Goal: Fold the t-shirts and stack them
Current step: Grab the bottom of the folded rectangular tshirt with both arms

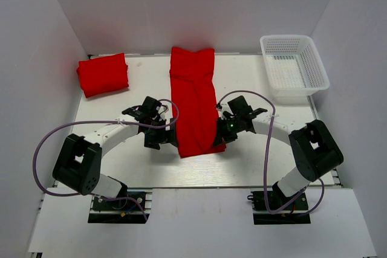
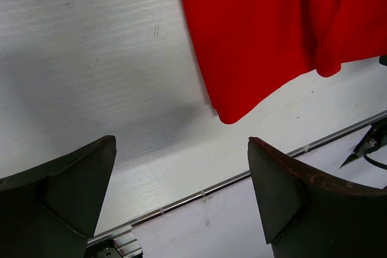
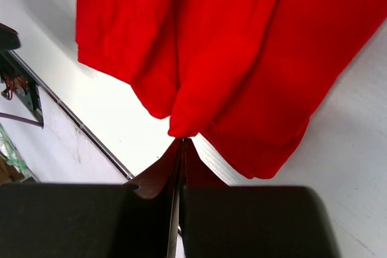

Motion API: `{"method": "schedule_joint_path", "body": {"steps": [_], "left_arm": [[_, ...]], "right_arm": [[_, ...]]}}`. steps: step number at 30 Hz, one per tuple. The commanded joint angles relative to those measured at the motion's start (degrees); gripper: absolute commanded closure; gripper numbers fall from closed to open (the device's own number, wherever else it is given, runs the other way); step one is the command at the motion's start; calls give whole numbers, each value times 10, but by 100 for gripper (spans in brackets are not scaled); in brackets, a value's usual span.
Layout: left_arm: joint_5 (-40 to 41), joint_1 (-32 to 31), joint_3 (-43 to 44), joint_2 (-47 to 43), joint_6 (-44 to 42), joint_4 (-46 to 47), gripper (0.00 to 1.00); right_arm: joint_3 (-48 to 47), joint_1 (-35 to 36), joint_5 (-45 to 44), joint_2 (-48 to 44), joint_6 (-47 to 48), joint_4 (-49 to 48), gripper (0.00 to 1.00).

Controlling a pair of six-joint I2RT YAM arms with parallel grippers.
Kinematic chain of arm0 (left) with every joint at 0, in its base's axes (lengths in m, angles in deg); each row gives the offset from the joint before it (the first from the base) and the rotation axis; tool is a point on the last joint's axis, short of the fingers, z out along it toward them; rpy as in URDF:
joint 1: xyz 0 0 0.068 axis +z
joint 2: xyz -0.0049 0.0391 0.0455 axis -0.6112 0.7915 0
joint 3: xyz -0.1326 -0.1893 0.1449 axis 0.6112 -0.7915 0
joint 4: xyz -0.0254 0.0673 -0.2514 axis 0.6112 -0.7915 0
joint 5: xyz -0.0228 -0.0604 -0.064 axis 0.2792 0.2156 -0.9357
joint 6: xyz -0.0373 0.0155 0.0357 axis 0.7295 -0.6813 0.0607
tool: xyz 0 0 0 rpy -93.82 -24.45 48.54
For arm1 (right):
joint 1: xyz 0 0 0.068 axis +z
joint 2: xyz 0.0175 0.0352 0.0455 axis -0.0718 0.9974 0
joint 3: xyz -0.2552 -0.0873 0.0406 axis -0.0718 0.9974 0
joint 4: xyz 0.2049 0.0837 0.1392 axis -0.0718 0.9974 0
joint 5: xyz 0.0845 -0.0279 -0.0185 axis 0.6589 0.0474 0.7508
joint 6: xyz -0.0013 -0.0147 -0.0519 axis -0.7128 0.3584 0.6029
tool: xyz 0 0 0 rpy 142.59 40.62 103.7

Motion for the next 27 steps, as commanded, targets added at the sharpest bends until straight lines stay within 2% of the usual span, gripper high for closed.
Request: {"method": "schedule_joint_path", "body": {"steps": [1, 9, 18, 27], "left_arm": [[1, -2, 8, -4, 3, -1, 0], [1, -2, 3, -4, 3, -1, 0], [1, -2, 2, -9, -3, -6, 0], [-9, -2, -3, 2, -3, 4, 0]], "right_arm": [[-31, 1, 11, 4, 23, 3, 100], [-71, 11, 21, 45, 41, 13, 100], [-98, 52, 31, 75, 126, 62, 100], [-129, 91, 51, 96, 144, 61, 100]]}}
